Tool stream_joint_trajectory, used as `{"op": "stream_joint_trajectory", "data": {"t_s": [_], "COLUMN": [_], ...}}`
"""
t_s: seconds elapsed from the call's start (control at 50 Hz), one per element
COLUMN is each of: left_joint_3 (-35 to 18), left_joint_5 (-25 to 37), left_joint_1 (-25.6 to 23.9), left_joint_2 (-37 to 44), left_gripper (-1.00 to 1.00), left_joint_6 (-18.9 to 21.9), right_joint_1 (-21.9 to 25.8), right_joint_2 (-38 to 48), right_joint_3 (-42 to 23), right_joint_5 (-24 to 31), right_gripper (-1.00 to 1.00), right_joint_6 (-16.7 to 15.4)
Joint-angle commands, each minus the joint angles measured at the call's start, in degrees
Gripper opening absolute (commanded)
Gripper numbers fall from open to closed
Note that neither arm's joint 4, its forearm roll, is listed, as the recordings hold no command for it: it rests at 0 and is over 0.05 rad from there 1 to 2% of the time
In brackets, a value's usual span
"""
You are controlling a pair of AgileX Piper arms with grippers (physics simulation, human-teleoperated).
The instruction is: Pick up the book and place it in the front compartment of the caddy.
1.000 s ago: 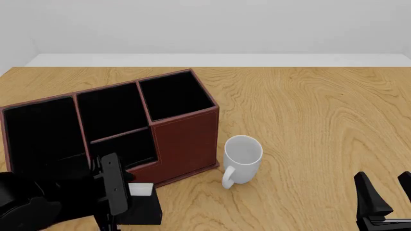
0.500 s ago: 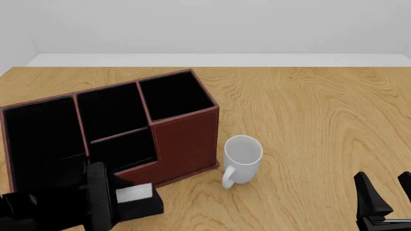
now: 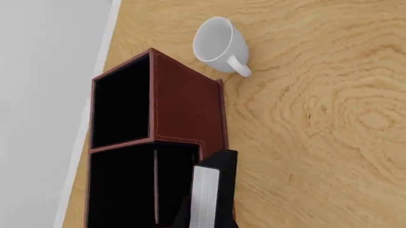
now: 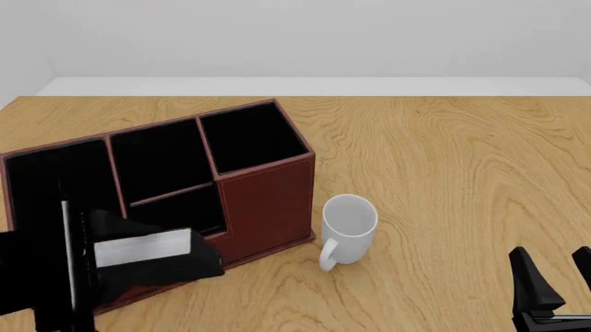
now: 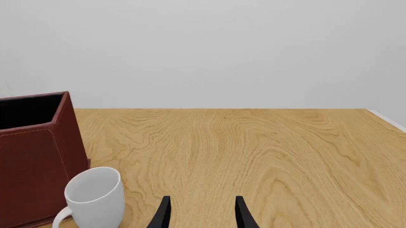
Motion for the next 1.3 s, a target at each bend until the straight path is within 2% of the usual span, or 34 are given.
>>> {"op": "stream_joint_trajectory", "data": {"t_s": [0.02,0.04,0.06,0.1,0.16,0.26,0.32,0.44,0.48,0.56,0.6,0.62,0.78,0.84,0.96,1.06,1.22,1.3], "left_joint_3": [-11.31,-11.88,-12.83,-16.25,-18.31,-21.38,-25.87,-30.23,-30.09,-30.76,-30.17,-31.57,-34.83,-34.14,-36.61,-34.93,-36.37,-35.44], "left_joint_5": [7.07,7.35,6.99,8.17,8.44,7.65,6.92,7.11,5.47,5.01,4.66,5.00,5.20,5.12,6.41,5.12,5.15,5.42], "left_joint_1": [5.77,8.70,8.61,8.26,7.54,9.53,10.43,10.79,12.79,15.12,15.43,15.33,17.13,19.03,19.16,20.37,20.98,20.45], "left_joint_2": [0.00,1.15,1.02,2.67,3.28,5.90,8.53,11.04,11.59,13.71,13.84,14.64,17.78,18.52,20.69,21.04,22.81,22.54], "left_gripper": [-1.00,-1.00,-1.00,-1.00,-1.00,-1.00,-1.00,-1.00,-1.00,-1.00,-1.00,-1.00,-1.00,-1.00,-1.00,-1.00,-1.00,-1.00], "left_joint_6": [7.84,9.48,10.12,8.58,8.77,11.30,11.45,10.99,12.45,12.06,13.11,12.05,11.20,12.52,10.36,12.00,11.04,10.94], "right_joint_1": [0.01,0.01,0.01,0.02,0.00,0.00,0.00,0.00,-0.01,0.00,0.01,0.00,0.00,-0.01,0.01,0.00,-0.01,0.00], "right_joint_2": [0.01,0.01,0.00,0.00,0.00,0.01,0.01,0.00,-0.02,-0.02,0.00,0.01,0.00,0.01,0.00,0.01,0.02,0.01], "right_joint_3": [0.00,0.00,0.00,0.00,0.00,0.00,0.00,0.00,0.00,0.00,0.00,0.00,0.00,0.00,0.00,0.00,0.00,0.00], "right_joint_5": [0.00,0.00,0.00,0.00,0.00,0.00,0.00,0.00,0.01,0.01,0.00,0.00,0.00,0.00,0.00,0.00,-0.01,0.00], "right_gripper": [1.00,1.00,1.00,1.00,1.00,1.00,1.00,1.00,1.00,1.00,1.00,1.00,1.00,1.00,1.00,1.00,1.00,1.00], "right_joint_6": [0.00,-0.01,-0.01,-0.03,0.00,0.00,0.00,-0.01,0.00,0.00,0.00,-0.01,0.00,-0.01,-0.01,0.00,0.00,0.00]}}
